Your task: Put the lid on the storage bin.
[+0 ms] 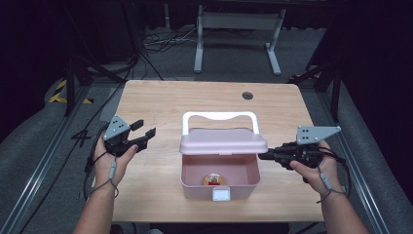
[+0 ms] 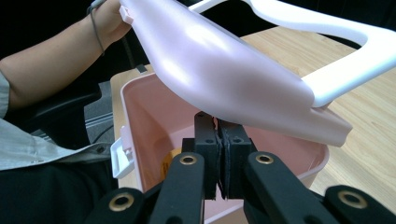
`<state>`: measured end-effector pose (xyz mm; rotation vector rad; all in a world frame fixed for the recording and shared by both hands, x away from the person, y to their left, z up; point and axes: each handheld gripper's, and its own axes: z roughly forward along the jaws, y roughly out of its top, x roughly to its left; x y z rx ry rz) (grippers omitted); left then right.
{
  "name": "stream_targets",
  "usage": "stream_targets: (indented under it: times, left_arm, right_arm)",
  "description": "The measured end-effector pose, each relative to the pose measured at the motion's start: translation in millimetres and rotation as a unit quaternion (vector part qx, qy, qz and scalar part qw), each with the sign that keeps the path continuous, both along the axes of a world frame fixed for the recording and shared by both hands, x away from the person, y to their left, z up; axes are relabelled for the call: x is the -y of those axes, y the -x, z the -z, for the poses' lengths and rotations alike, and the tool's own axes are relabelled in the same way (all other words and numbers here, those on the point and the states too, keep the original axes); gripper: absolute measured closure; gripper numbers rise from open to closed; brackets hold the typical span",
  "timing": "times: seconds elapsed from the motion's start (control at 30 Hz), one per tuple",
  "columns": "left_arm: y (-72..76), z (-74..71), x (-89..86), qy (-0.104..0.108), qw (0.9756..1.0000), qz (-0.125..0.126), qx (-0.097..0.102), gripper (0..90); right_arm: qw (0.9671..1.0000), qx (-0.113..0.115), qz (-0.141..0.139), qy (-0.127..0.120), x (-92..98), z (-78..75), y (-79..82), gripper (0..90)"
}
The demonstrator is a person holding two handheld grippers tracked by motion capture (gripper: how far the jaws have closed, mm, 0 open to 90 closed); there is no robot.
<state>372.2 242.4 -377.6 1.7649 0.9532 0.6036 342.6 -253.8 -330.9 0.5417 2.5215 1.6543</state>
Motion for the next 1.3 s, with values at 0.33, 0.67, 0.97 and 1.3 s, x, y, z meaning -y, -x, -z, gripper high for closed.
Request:
stream_targets:
  times: [0.33, 0.67, 0.97, 1.3]
  left_arm:
    - [-7.9, 7.8, -4.3, 0.009, 0.9999, -0.009, -0.001, 44.0]
    - [-8.3, 9.7, -1.4, 0.003, 1.0, -0.008, -0.003, 44.0]
    - [-9.4, 12.8, -0.9, 0.0, 0.9999, -0.008, -0.008, 43.9]
    - [-10.7, 15.5, -2.5, 0.001, 0.9999, -0.012, -0.011, 44.0]
  right_arm:
    - [0.9991, -0.025, -0.014, 0.031, -2.2, 3.1, 5.4, 85.8]
    - [0.9964, -0.049, -0.029, 0.063, -3.8, 5.8, 6.6, 86.9]
    - [0.9928, -0.052, -0.038, 0.101, -7.5, 5.4, 10.3, 87.6]
    - [0.9882, -0.066, -0.057, 0.125, -8.8, 6.5, 12.0, 87.9]
